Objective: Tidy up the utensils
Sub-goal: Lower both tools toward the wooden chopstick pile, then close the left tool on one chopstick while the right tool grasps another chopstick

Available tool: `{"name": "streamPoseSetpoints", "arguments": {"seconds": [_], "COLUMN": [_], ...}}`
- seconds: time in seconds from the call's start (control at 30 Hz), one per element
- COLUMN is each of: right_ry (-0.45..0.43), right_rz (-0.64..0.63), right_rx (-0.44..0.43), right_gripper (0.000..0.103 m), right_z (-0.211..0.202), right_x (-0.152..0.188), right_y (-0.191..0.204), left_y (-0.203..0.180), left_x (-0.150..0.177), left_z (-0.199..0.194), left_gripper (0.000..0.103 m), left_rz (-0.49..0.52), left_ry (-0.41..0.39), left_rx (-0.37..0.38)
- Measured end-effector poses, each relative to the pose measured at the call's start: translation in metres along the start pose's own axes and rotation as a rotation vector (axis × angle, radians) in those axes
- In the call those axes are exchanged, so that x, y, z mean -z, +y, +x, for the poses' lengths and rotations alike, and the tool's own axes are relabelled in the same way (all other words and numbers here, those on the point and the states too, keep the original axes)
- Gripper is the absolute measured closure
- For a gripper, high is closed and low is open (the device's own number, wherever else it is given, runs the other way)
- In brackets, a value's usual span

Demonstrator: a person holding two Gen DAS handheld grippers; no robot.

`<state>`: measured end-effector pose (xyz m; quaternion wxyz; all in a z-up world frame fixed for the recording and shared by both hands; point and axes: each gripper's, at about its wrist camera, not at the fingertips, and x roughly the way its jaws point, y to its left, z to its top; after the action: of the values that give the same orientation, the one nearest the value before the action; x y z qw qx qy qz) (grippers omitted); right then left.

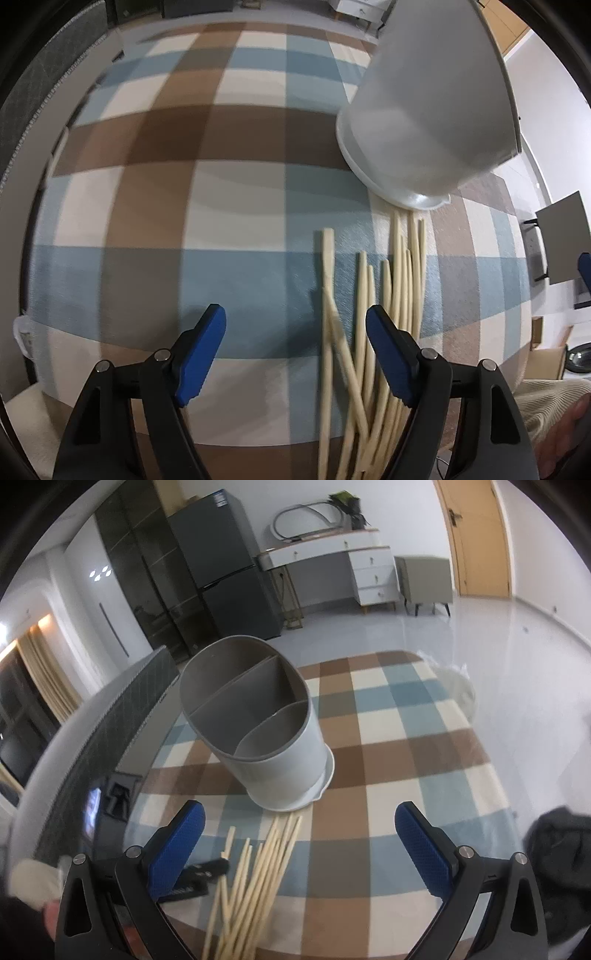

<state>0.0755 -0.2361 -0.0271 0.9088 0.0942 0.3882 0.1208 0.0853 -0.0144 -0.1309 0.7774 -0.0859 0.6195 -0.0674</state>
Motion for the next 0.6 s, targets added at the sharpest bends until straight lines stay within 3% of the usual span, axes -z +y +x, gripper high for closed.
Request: {"name": "streamPoseSetpoints", "arguments": {"seconds": [0.17,0.33,0.6], "right_ry": [0.014,0.021,0.039], "right_rz": [0.004,-0.011,-0.027], "right_rx": [0.008,0.014,0.034], "right_gripper": [0.000,0.000,0.000], "right_z": [0.001,0.000,0.004], "right_x": [0.001,0.002,0.006], "right_y": [0.000,0.003,0.006], "left_y": [-0.015,-0.034,-0.035], "left_x": [0.001,0.006,0.010], "left_z": [-0.002,-0.008,-0.013], "left_gripper": [0.050,0.091,0.103], "left_rz": [0.054,0.129,0.117], "left_ry": [-0.026,-0.035,-0.050], "left_rx": [-0.039,-0.097,-0.076]}}
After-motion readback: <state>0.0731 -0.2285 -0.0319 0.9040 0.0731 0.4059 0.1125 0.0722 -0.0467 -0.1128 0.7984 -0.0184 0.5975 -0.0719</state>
